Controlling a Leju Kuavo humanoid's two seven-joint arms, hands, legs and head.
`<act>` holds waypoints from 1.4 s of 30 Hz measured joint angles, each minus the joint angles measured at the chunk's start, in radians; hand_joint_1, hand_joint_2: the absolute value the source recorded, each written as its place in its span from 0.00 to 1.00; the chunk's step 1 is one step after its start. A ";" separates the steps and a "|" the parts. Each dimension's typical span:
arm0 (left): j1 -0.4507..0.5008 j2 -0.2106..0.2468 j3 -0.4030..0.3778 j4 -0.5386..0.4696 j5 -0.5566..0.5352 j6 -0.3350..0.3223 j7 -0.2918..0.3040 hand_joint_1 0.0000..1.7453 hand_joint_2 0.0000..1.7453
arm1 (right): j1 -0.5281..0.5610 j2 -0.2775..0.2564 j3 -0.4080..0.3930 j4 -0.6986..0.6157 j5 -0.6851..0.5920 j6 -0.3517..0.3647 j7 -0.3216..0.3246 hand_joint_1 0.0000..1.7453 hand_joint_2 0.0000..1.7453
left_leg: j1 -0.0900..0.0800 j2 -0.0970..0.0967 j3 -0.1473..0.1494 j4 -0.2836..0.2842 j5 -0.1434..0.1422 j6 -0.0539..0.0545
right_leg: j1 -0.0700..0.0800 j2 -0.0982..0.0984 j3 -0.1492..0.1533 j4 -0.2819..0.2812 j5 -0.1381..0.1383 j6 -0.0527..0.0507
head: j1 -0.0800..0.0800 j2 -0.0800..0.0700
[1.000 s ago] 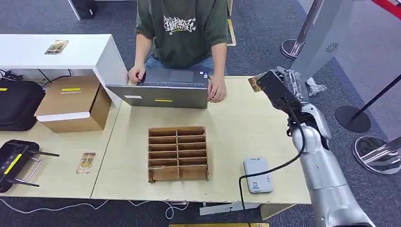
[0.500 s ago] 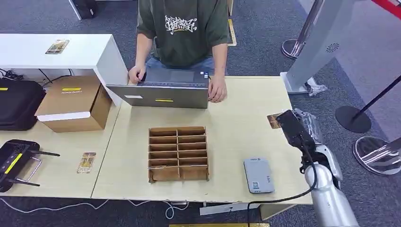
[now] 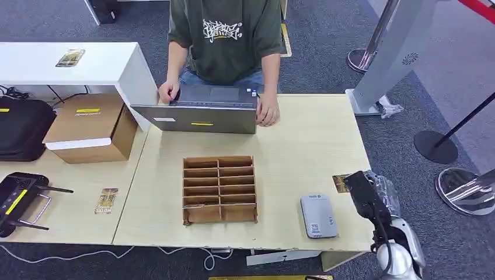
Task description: Pass the card to the sensor for recognition and then transmit it.
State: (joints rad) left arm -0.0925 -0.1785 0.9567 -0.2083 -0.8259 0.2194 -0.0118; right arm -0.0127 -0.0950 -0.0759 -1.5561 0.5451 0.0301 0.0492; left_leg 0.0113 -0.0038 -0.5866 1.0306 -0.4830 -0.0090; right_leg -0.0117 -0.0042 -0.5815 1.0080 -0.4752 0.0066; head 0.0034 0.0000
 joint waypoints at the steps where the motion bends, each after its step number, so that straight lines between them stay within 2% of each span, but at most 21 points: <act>1: 0.000 0.000 0.000 0.000 0.000 0.000 0.000 0.00 0.00 | 0.007 0.007 0.000 -0.003 0.000 0.000 0.002 1.00 1.00 | 0.000 0.000 0.000 0.000 0.000 0.000 | 0.000 0.000 0.000 0.000 0.000 0.000 | 0.000 0.000; 9: -0.003 0.000 0.000 0.000 -0.015 -0.001 0.002 0.00 0.00 | 0.082 0.070 -0.001 -0.052 -0.009 -0.003 0.014 1.00 1.00 | 0.000 0.000 0.000 0.000 0.000 0.000 | 0.000 0.000 0.000 0.000 0.000 0.000 | 0.000 0.000; 18: -0.003 0.000 0.000 0.000 -0.012 -0.001 0.006 0.00 0.00 | 0.084 0.119 0.004 -0.049 -0.008 -0.002 0.014 1.00 1.00 | 0.000 0.000 0.000 0.000 0.000 0.000 | 0.000 0.000 0.000 0.000 0.000 0.000 | 0.000 0.000; 42: -0.002 0.002 0.000 0.000 -0.013 -0.003 -0.002 0.00 0.00 | 0.038 0.141 0.044 0.044 0.021 0.010 0.035 1.00 1.00 | 0.000 0.000 0.000 0.000 0.000 0.000 | 0.000 0.000 0.000 0.000 0.000 0.000 | 0.000 0.000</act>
State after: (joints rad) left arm -0.0941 -0.1770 0.9567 -0.2083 -0.8385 0.2159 -0.0137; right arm 0.0250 0.0458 -0.0317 -1.5121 0.5657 0.0404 0.0839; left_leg 0.0112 -0.0036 -0.5866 1.0305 -0.4829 -0.0090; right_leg -0.0118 -0.0041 -0.5813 1.0081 -0.4752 0.0066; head 0.0038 0.0000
